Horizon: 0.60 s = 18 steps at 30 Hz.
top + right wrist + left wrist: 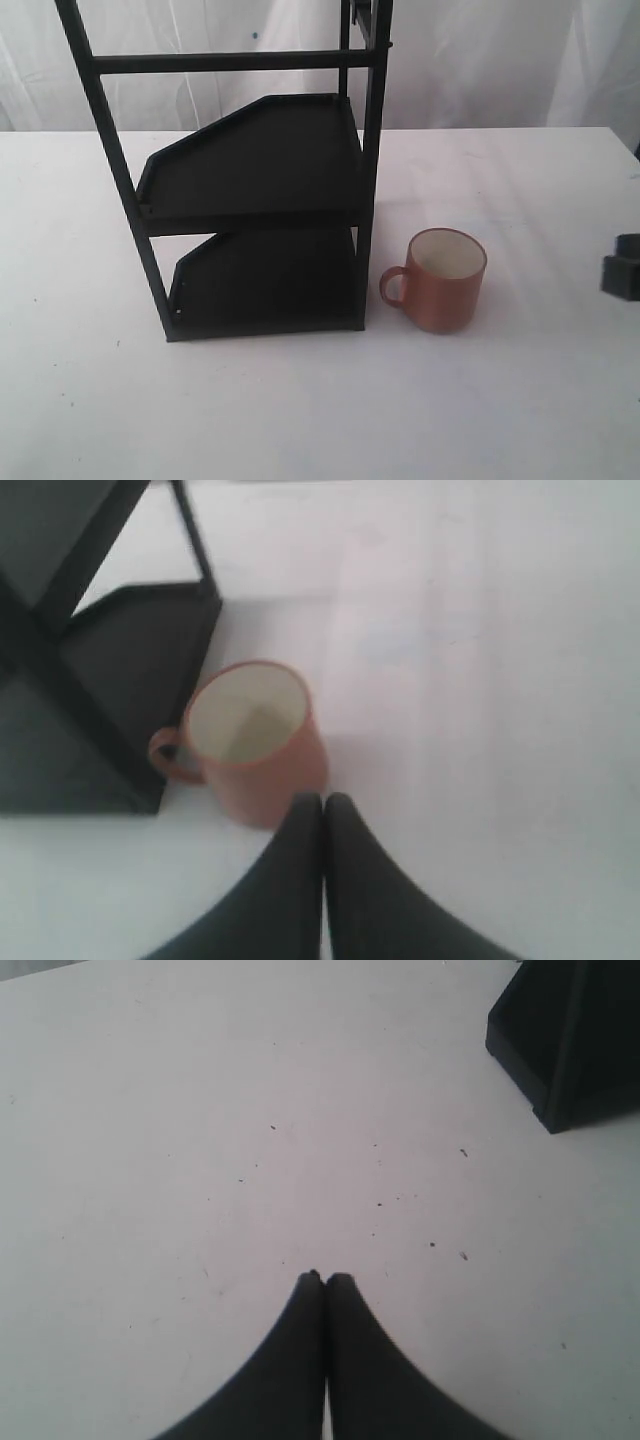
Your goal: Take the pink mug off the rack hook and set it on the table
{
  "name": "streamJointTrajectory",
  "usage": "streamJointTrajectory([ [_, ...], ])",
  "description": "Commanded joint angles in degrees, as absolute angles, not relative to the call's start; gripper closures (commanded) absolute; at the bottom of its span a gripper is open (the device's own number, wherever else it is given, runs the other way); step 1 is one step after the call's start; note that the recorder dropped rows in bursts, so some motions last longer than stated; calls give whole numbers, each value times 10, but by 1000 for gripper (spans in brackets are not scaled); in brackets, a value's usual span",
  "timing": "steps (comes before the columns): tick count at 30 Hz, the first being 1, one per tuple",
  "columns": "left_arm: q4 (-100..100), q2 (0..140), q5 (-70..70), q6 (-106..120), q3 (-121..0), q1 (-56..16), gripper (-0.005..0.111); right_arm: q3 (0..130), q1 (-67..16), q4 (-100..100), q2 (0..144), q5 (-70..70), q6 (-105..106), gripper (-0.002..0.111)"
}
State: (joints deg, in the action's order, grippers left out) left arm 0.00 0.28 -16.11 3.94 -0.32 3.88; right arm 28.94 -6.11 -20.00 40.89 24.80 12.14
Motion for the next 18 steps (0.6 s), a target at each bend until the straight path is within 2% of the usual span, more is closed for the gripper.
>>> streamJointTrajectory([
  [1,0,0,-160,38,0,39,107,292,-9,-196,353,237,128,108],
  [10,0,0,-160,38,0,39,107,291,-3,-174,310,239,128,108],
  [18,0,0,-160,38,0,39,107,273,7,112,138,258,115,108],
])
